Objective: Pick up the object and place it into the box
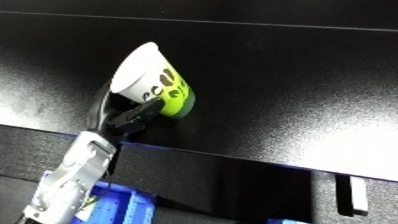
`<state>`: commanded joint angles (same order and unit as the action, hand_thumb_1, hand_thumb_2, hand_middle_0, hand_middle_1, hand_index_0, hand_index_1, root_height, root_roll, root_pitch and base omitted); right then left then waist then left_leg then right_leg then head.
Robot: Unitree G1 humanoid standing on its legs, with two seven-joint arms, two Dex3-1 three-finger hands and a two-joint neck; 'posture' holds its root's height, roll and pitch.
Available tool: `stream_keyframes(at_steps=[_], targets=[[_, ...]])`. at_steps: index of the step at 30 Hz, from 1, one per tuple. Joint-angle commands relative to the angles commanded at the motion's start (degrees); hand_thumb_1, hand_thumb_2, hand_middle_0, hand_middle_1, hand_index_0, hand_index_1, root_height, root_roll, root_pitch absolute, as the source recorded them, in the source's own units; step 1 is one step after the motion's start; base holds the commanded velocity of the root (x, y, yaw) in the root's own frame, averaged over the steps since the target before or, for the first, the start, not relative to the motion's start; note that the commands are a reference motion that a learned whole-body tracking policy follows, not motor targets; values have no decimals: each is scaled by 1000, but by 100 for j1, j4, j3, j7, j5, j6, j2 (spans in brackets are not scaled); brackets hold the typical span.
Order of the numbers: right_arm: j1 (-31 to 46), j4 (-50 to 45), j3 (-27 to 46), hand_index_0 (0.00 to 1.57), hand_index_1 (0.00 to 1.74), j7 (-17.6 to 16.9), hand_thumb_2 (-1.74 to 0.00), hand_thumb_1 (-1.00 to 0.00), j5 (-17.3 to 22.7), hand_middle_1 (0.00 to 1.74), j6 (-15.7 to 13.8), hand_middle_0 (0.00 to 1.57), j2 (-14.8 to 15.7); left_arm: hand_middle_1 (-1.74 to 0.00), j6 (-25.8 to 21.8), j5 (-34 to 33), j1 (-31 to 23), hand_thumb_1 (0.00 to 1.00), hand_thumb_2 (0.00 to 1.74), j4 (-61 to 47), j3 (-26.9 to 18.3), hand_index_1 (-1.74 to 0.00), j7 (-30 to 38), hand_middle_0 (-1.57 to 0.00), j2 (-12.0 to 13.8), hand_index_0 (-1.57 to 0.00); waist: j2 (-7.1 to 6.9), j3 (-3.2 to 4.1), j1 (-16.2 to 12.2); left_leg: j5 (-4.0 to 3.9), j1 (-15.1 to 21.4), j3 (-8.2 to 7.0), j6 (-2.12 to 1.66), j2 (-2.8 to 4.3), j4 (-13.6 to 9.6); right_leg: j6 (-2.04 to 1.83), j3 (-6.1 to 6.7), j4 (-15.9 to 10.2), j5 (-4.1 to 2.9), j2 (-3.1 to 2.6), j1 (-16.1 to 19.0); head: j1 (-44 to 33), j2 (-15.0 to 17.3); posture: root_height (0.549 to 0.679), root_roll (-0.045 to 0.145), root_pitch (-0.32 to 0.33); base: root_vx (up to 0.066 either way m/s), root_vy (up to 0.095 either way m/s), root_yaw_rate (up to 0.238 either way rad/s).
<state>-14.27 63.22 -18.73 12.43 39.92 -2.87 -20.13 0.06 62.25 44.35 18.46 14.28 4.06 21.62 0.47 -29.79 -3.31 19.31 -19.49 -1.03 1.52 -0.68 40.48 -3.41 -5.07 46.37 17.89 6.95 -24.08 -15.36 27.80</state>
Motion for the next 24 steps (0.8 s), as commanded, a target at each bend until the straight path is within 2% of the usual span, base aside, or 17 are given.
stream_keyframes(at_steps=[6, 9, 13, 18, 24], targets=[[149, -96, 93, 0, 0, -36, 0, 0, 111, 0, -52, 0, -16, -1566, -400, -109, -486, 900, 1566, -607, -341, -1566, 77, -1413, 84, -1413, 42, 0, 177, -34, -5, 121, -7, -105, -67, 24, -90, -34, 14, 56, 45, 11, -24, 632, 33, -42, -32, -15, 128], [225, -132, 148, 0, 0, -38, 0, 0, 165, 0, -85, 0, -28, -1566, -574, -317, -723, 900, 1566, -814, -561, -1566, 163, -1413, 212, -1413, 65, 0, 277, -51, -4, 181, -10, -153, -87, 42, -141, -36, 34, 78, 80, 5, 18, 633, 37, -42, -39, -23, 128], [341, -177, 222, 0, 0, -44, 0, 0, 211, 0, -139, 0, -48, -1566, -853, -935, -1037, 900, 1566, -982, -881, -1566, 339, -1413, 479, -1413, 100, 0, 399, -84, -1, 241, -14, -192, -118, 69, -207, -14, 70, 109, 115, -14, 46, 633, 41, -43, -46, -16, 121], [463, -176, 354, 0, 0, -28, 0, 0, 232, 0, -189, 0, -87, -1566, -857, -1805, -1459, 900, 1566, -937, -1244, -1566, 526, -1413, 896, -1413, 152, 0, 524, -155, 28, 296, -35, -223, -207, 87, -284, -19, 107, 149, 187, -45, 100, 634, 46, -45, -39, -9, 113], [553, -61, 466, 0, 0, 65, 0, 0, 207, 0, -237, 0, -166, -1566, -1181, -2144, -1945, 900, 1566, -493, -1699, -1566, 777, -1413, 1278, -1413, 223, 0, 621, -210, 21, 322, -66, -244, -233, 125, -321, 32, 183, 172, 211, -297, 201, 634, 54, -47, -28, 13, 75]])
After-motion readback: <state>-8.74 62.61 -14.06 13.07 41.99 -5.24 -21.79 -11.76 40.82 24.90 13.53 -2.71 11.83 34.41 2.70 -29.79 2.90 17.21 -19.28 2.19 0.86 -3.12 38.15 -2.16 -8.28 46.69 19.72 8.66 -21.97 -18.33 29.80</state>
